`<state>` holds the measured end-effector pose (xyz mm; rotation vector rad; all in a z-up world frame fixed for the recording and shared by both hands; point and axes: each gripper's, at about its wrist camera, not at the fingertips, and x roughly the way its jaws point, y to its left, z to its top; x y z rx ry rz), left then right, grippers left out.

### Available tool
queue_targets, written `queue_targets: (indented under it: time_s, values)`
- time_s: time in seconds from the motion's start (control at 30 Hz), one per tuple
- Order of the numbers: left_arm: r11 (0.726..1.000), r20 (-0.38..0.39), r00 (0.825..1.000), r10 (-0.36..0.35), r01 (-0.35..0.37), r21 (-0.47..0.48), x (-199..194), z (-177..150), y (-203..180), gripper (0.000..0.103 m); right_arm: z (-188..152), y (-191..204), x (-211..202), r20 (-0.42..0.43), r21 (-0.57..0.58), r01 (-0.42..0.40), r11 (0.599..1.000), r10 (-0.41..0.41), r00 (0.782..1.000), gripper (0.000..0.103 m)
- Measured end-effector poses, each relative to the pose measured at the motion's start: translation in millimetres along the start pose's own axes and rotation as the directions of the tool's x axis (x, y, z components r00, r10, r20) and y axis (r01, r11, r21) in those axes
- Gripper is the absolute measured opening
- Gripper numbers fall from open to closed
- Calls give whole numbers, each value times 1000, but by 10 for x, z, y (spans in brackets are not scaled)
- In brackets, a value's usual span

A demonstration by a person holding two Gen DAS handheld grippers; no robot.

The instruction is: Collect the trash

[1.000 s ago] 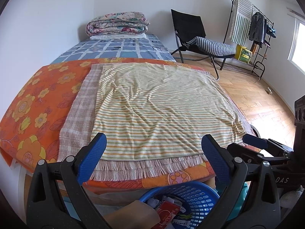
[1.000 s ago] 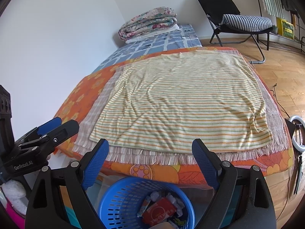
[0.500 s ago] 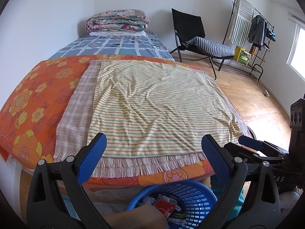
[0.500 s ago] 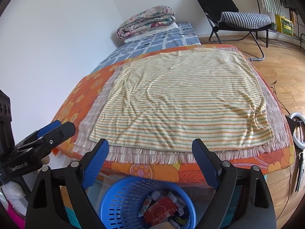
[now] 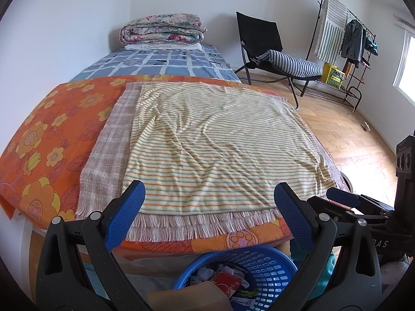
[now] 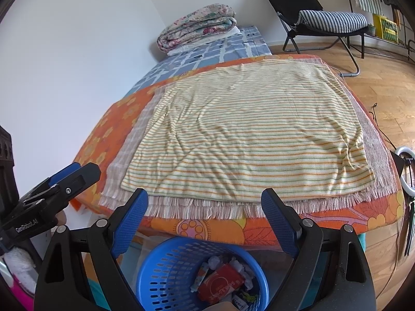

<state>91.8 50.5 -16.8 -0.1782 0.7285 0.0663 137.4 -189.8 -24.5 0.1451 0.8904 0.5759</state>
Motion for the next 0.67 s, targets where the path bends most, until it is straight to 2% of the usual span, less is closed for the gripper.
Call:
queue_targets:
  time_s: [0.67]
  values:
    - [1000,5,1000,18,-18,9,-27,14,59,101,-31,4,65,-21,-1,-6,1000,6,1000,89]
